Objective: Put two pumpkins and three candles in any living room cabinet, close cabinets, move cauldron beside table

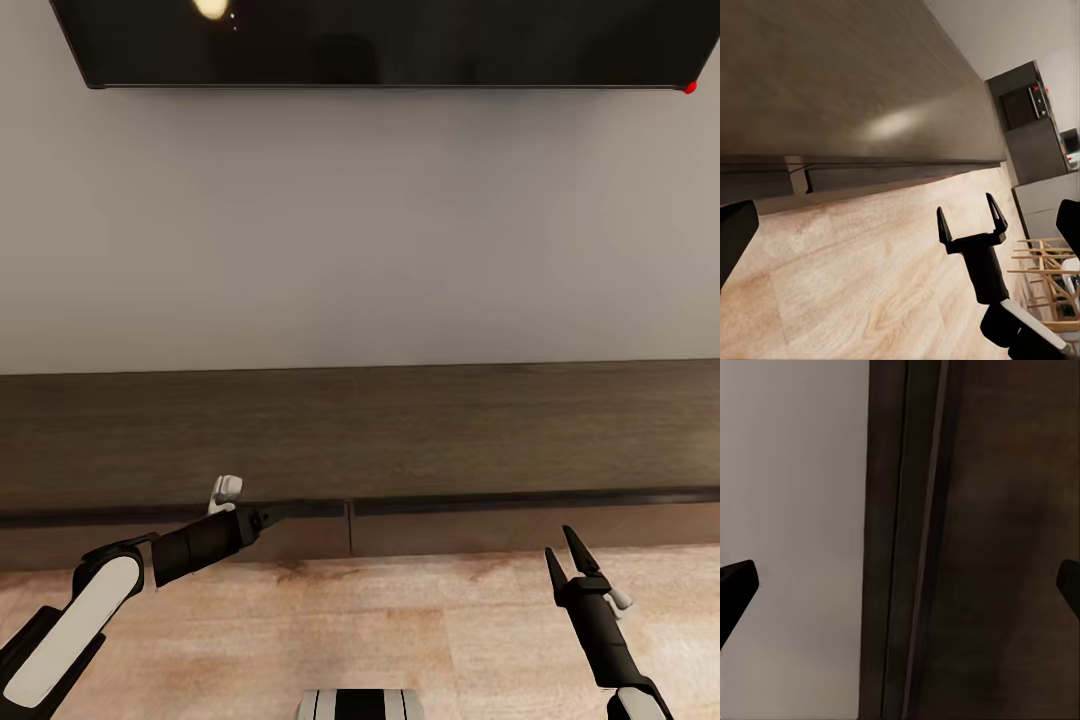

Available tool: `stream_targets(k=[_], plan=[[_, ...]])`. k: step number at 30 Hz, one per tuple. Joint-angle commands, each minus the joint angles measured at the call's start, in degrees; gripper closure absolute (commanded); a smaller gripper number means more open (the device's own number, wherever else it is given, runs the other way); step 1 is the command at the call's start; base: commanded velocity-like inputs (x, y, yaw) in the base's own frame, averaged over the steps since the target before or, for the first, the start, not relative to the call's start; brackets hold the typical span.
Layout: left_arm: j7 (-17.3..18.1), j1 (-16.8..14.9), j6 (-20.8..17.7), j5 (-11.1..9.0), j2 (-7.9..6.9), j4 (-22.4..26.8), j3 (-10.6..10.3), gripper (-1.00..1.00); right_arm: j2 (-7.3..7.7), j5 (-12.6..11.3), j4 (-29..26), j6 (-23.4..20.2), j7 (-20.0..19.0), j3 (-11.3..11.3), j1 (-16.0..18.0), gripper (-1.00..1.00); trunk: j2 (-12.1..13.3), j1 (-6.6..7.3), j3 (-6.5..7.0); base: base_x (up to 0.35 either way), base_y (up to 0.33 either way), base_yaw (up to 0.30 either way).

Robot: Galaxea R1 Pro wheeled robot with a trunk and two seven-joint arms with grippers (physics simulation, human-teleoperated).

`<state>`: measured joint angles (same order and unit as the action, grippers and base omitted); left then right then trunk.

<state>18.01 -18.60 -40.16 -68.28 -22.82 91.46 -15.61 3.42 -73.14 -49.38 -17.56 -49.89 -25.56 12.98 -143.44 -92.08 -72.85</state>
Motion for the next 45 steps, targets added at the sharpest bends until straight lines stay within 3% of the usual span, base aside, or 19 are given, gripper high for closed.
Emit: stream_targets(k=[1,40,45], plan=[[0.09,-0.04,-0.18,-0.20,-0.03,-0.02,-0.03,-1.00,0.00,-0.51,0.07,-0.54,-0.39,-0.02,0.02,-1.00,-0.01,0.00,-0.04,0.099,0.000,0.000],[0.25,-0.04,-0.15,-0.19,-0.03,-0.06,-0.03,-1.00,0.09,-0.51,0.24,-0.54,-0.91,-0.27,0.03,-1.00,-0.04,-0.06,-0.48,0.032,0.000,0.000],[0.24,-0.04,-0.12,-0.19,-0.03,-0.06,-0.03,-1.00,0.09,-0.51,0.25,-0.54,-0.91,-0.28,0.03,-1.00,-0.09,-0.16,-1.37,0.000,0.000,0.000]])
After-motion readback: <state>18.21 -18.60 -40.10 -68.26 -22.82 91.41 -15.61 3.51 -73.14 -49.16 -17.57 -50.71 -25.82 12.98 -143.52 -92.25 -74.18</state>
